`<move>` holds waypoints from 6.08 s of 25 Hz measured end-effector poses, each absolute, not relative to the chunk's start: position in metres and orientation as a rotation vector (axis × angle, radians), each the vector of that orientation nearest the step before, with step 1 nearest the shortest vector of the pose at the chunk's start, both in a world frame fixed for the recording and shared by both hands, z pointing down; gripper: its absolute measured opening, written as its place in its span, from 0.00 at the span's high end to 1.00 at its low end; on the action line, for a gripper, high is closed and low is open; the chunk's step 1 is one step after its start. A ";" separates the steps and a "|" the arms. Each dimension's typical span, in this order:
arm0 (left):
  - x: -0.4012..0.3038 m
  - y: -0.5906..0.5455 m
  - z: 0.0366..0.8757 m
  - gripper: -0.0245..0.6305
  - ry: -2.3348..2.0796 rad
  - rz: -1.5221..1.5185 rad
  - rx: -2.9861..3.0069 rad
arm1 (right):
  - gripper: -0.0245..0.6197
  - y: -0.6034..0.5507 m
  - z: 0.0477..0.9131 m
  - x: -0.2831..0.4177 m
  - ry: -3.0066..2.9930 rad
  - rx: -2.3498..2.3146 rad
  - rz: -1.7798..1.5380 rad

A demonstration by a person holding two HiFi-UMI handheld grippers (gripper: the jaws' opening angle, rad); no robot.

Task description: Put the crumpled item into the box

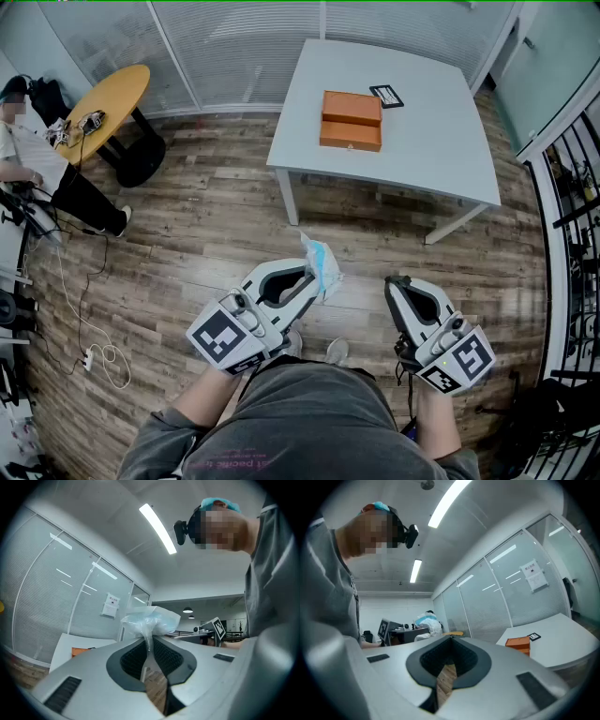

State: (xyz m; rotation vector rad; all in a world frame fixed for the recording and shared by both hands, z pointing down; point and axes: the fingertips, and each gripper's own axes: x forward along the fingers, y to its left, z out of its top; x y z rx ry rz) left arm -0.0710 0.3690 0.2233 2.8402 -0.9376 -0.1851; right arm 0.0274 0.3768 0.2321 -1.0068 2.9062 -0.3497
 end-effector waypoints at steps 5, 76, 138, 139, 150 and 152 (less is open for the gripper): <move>-0.066 0.368 0.218 0.88 -0.935 -0.191 2.849 | 0.96 0.376 0.230 0.030 2.908 -1.004 -0.344; -0.083 0.059 0.283 0.88 -0.947 -0.119 2.772 | 0.95 0.077 0.292 0.030 2.899 -1.058 -0.550; -0.004 -0.230 0.490 0.88 -0.790 0.720 2.759 | 0.95 -0.152 0.373 0.099 2.855 -1.018 -0.867; -0.001 -0.233 0.496 0.88 -0.779 0.749 2.760 | 0.95 -0.153 0.375 0.102 2.852 -1.022 -0.875; 0.015 -0.246 0.574 0.88 -0.639 1.080 2.725 | 0.95 -0.152 0.400 0.125 2.824 -1.050 -0.955; 0.017 -0.247 0.584 0.88 -0.618 1.143 2.732 | 0.95 -0.151 0.404 0.128 2.819 -1.054 -0.967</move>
